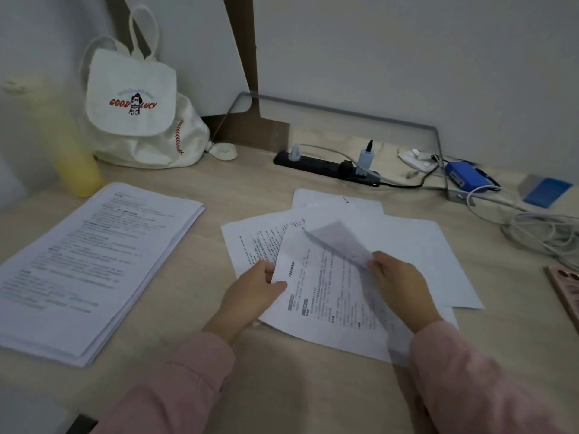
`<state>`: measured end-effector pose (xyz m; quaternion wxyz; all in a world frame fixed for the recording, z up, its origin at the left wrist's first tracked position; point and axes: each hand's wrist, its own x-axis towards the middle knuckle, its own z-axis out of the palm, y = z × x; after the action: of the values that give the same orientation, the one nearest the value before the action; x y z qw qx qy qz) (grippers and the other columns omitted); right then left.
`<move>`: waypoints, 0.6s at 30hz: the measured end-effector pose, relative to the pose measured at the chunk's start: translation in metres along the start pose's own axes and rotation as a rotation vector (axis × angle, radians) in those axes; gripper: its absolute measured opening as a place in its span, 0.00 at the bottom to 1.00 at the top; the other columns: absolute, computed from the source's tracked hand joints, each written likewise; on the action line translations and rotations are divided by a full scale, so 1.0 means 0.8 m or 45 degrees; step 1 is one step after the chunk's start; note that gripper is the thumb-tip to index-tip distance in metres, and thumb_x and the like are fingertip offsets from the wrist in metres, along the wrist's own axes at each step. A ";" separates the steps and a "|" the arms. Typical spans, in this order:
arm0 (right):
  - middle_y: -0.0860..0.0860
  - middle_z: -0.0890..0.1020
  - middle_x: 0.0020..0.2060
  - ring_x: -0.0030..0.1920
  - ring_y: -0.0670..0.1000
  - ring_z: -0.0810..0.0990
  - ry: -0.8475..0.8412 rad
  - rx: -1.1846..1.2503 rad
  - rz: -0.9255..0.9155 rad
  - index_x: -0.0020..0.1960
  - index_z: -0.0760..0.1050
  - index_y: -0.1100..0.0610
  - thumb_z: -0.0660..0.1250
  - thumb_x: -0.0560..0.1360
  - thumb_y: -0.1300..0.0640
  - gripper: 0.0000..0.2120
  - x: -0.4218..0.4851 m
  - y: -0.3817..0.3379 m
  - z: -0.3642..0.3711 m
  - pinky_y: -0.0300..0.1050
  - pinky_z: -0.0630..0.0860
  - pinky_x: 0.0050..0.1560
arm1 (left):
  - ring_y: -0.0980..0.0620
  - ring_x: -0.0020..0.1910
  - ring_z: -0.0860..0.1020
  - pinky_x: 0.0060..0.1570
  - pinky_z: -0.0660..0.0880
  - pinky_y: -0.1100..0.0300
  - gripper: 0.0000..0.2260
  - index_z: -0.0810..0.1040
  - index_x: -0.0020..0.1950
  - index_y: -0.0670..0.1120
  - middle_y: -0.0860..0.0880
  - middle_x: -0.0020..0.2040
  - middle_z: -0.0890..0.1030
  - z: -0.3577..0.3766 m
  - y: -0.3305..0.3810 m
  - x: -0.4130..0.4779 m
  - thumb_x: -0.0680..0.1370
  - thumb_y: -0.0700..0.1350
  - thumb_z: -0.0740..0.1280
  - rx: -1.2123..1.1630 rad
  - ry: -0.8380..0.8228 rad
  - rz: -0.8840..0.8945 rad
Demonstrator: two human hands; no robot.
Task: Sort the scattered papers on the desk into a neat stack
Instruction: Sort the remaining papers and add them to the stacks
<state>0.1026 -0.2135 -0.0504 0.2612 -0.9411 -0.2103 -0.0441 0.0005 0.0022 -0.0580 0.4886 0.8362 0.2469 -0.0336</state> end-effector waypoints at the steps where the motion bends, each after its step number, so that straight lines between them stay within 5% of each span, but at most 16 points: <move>1: 0.55 0.75 0.31 0.35 0.53 0.74 -0.011 0.219 0.126 0.35 0.69 0.61 0.59 0.79 0.57 0.14 0.003 -0.002 -0.012 0.44 0.64 0.33 | 0.52 0.47 0.79 0.53 0.75 0.51 0.03 0.71 0.45 0.54 0.55 0.45 0.78 0.000 -0.001 0.000 0.75 0.48 0.65 0.005 0.003 0.031; 3: 0.61 0.80 0.38 0.38 0.53 0.75 0.025 0.632 0.270 0.43 0.74 0.66 0.59 0.78 0.56 0.13 0.004 -0.006 -0.036 0.43 0.68 0.37 | 0.53 0.44 0.78 0.47 0.74 0.56 0.04 0.71 0.43 0.53 0.55 0.44 0.78 -0.003 -0.001 -0.002 0.77 0.46 0.63 -0.046 0.040 0.082; 6: 0.55 0.84 0.45 0.44 0.54 0.83 -0.015 1.070 0.393 0.52 0.79 0.56 0.61 0.78 0.54 0.10 0.001 -0.014 -0.070 0.51 0.77 0.47 | 0.50 0.44 0.79 0.43 0.74 0.56 0.03 0.72 0.44 0.49 0.51 0.46 0.80 -0.018 -0.001 -0.006 0.78 0.44 0.62 -0.145 0.154 0.110; 15: 0.52 0.86 0.40 0.38 0.50 0.85 -0.433 1.759 0.504 0.55 0.78 0.57 0.58 0.77 0.52 0.14 0.021 -0.037 -0.117 0.43 0.81 0.35 | 0.56 0.36 0.77 0.29 0.71 0.70 0.05 0.76 0.46 0.49 0.54 0.40 0.79 -0.074 -0.004 -0.020 0.79 0.43 0.61 -0.321 0.372 0.169; 18: 0.52 0.85 0.42 0.39 0.52 0.85 -0.450 1.865 0.566 0.58 0.76 0.57 0.59 0.77 0.52 0.15 0.031 -0.035 -0.116 0.45 0.81 0.36 | 0.56 0.37 0.76 0.33 0.70 0.65 0.05 0.76 0.49 0.48 0.53 0.41 0.79 -0.089 -0.005 -0.020 0.79 0.45 0.61 -0.287 0.405 0.146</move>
<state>0.1157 -0.2302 0.0472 0.7805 -0.5423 -0.0312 0.3096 -0.0286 0.0568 -0.0193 0.5350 0.7837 0.2752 0.1546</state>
